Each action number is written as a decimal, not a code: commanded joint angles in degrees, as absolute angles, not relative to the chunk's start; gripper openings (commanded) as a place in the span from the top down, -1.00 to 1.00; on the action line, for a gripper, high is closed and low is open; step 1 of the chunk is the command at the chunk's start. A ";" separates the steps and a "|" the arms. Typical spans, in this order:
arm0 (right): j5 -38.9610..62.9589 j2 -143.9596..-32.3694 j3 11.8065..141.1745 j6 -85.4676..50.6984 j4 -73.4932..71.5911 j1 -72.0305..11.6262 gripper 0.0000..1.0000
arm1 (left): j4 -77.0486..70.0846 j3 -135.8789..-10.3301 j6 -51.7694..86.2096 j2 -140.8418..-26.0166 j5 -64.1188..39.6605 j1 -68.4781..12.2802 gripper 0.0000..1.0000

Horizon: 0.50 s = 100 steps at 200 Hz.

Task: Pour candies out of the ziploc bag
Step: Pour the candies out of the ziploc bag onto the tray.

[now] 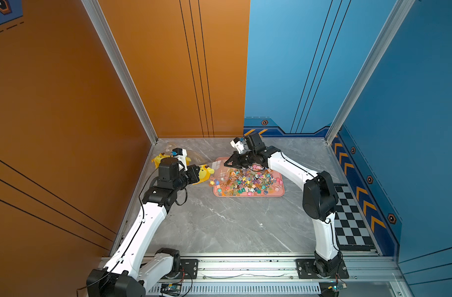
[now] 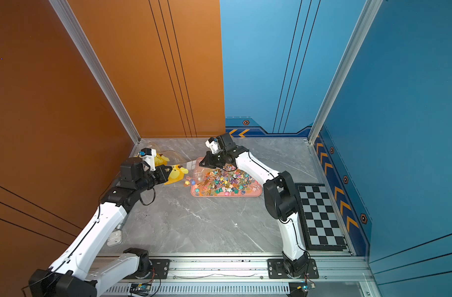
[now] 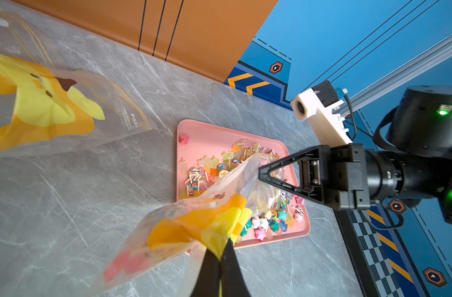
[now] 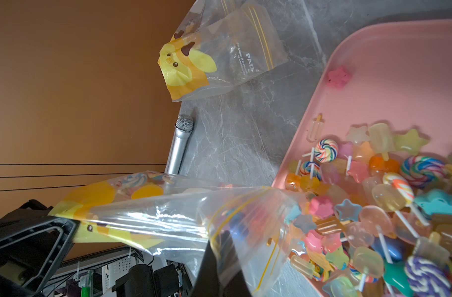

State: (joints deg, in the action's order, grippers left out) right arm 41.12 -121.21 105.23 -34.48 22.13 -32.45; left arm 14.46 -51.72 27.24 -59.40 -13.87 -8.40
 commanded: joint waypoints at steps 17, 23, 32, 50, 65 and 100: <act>34.10 -124.64 107.67 -33.80 29.56 -27.21 0.99 | 8.31 -51.78 27.07 -59.28 -7.60 -9.39 1.00; 34.02 -124.83 108.04 -33.67 29.85 -27.01 0.99 | 8.19 -51.88 27.07 -59.55 -7.45 -9.74 1.00; 33.90 -125.10 108.68 -33.52 30.21 -26.66 1.00 | 8.09 -52.07 26.94 -59.96 -7.24 -10.15 1.00; 33.87 -125.63 109.74 -33.49 30.71 -25.81 0.99 | 7.87 -52.53 26.74 -60.71 -6.71 -11.02 1.00; 33.89 -126.15 110.59 -33.25 31.27 -25.18 0.99 | 7.59 -52.98 26.38 -61.40 -6.25 -11.69 1.00; 33.94 -126.81 111.23 -32.55 32.47 -24.22 0.99 | 7.25 -54.52 25.95 -63.76 -5.50 -13.14 1.00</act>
